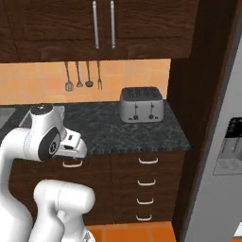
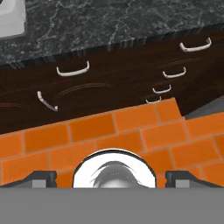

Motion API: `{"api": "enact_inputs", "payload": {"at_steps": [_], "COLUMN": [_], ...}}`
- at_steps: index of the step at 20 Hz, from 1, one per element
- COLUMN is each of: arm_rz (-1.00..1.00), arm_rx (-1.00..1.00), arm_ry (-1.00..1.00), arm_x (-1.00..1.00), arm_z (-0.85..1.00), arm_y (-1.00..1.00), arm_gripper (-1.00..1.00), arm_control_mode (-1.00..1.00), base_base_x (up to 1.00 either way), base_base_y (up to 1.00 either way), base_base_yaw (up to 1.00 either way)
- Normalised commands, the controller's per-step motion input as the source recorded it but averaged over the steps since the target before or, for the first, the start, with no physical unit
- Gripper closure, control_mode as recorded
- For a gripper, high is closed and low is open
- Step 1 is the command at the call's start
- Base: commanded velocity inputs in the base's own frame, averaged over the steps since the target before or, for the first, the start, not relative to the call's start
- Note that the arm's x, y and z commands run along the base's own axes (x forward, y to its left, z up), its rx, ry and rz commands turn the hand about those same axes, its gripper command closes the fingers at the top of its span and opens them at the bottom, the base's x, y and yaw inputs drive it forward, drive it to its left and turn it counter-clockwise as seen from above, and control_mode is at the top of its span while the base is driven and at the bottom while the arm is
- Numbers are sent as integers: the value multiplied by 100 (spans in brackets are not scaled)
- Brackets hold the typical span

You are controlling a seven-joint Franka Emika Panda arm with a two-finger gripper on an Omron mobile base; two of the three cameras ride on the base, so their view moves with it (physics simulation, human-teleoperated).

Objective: Place one sweet potato and one chicken drumstick in each tupperware on the nearby counter, to pack two identical lunches.

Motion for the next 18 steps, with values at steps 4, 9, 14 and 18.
{"api": "enact_inputs", "payload": {"at_steps": [4,9,14,18], "arm_rz": [0,0,0,0], "arm_rx": [0,0,0,0], "arm_ry": [0,0,0,0], "arm_x": [0,0,0,0], "arm_z": [0,0,0,0], "arm_y": [0,0,0,0], "arm_gripper": [-100,-100,-100,-100], "arm_control_mode": [100,100,100,100], "base_base_x": [8,2,13,41], "base_base_y": [-100,-100,-100,-100], "base_base_yaw": [-46,-47,-16,6]}}
